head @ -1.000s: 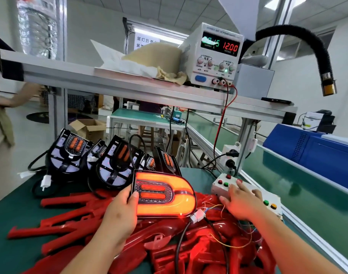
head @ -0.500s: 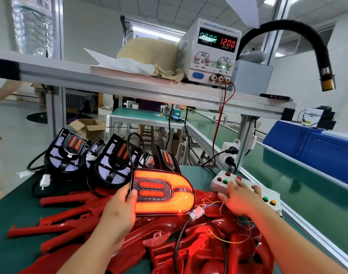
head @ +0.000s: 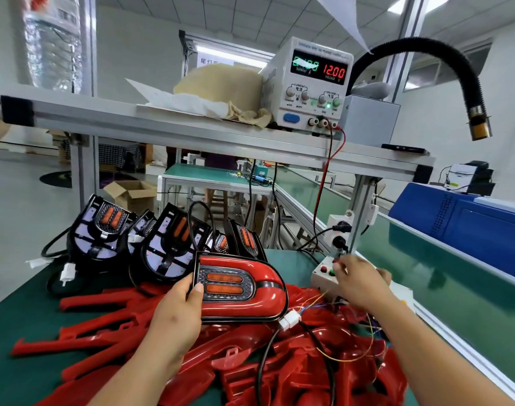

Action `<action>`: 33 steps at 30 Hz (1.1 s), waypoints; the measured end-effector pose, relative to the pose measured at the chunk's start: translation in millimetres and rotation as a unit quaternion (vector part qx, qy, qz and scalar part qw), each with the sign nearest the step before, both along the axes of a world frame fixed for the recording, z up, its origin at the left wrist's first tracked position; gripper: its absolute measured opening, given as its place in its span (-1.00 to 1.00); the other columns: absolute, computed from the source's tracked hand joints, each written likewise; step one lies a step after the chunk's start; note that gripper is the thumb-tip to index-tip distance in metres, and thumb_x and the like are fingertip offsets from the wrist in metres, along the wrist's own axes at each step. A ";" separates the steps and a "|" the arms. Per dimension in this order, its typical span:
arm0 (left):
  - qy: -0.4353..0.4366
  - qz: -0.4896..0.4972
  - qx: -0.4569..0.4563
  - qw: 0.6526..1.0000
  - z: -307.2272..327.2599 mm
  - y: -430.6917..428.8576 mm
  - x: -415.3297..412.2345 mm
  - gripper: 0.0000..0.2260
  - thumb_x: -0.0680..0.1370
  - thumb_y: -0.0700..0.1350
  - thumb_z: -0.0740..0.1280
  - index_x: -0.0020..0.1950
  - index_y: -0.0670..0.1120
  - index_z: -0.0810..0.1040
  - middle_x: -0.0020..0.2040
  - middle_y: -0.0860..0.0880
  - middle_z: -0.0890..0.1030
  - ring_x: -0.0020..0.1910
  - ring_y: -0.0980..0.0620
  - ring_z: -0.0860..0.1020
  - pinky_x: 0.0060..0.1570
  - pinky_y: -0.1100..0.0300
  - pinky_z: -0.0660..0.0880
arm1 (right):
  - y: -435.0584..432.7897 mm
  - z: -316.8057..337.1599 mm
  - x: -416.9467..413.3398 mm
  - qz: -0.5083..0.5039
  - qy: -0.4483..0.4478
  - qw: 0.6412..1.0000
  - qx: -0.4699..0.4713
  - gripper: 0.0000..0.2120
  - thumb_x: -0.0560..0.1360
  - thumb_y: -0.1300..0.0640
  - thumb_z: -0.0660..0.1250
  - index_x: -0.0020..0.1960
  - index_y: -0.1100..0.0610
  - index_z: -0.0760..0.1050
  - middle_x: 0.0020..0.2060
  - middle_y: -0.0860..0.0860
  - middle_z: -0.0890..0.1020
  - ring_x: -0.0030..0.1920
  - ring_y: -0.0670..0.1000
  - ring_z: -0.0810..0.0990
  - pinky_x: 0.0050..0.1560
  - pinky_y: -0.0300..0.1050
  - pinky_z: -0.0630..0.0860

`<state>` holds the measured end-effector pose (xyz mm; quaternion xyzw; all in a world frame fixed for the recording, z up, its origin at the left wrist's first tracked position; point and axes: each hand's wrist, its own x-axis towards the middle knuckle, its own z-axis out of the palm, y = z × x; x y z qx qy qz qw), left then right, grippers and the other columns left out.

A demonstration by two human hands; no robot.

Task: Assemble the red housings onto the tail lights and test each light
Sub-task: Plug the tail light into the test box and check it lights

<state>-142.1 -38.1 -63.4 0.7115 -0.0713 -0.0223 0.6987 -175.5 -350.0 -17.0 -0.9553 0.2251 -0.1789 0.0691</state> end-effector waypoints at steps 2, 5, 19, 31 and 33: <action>0.003 -0.003 -0.004 1.000 2.6 -1.0 -0.2 -0.77 0.70 -0.07 0.10 0.21 0.11 0.52 0.07 -0.05 0.66 0.06 -0.03 0.63 0.02 0.01 0.58 | 13.4 9.5 -7.7 0.011 -0.113 0.993 -0.014 -0.79 0.62 -0.03 0.10 0.06 -0.02 0.49 -0.17 -0.07 0.55 0.17 0.03 0.48 0.14 -0.02 0.16; 0.012 -0.009 -0.014 1.000 6.8 -1.7 -1.4 -0.74 0.70 -0.07 0.09 0.25 0.06 0.53 0.08 -0.06 0.67 0.05 -0.03 0.65 0.07 -0.03 0.59 | 35.4 13.8 -22.7 0.112 -0.117 0.987 0.004 -0.89 0.56 -0.07 0.24 0.01 -0.15 0.54 -0.14 -0.22 0.62 0.06 -0.09 0.50 0.07 -0.10 0.16; 0.058 -0.005 0.015 0.998 12.3 6.3 -5.7 -0.78 0.70 -0.09 0.07 0.26 -0.07 0.45 0.11 -0.12 0.59 0.02 -0.06 0.61 -0.15 0.05 0.58 | 56.8 -38.7 -30.1 0.210 0.007 0.977 -0.031 -0.76 0.43 -0.28 0.30 0.00 -0.20 0.42 0.03 -0.23 0.44 0.22 -0.11 0.35 0.10 -0.04 0.02; -0.112 0.059 0.433 0.892 21.9 15.7 -9.4 -0.80 0.67 -0.05 0.08 0.23 0.02 0.42 0.17 -0.05 0.50 0.05 -0.07 0.53 0.11 0.01 0.47 | 46.1 -37.6 -37.0 0.228 -0.127 0.964 0.053 -0.86 0.49 -0.19 0.32 -0.03 -0.20 0.41 -0.18 -0.25 0.54 -0.08 -0.22 0.48 0.12 -0.13 0.18; -0.114 0.059 0.454 0.881 21.7 17.0 -8.9 -0.76 0.67 -0.02 0.07 0.28 0.01 0.41 0.17 -0.04 0.50 0.07 -0.07 0.54 0.11 0.01 0.49 | 46.0 -38.3 -36.2 0.219 -0.124 0.967 0.044 -0.82 0.49 -0.22 0.29 -0.02 -0.14 0.47 -0.17 -0.21 0.55 -0.07 -0.19 0.48 0.14 -0.09 0.24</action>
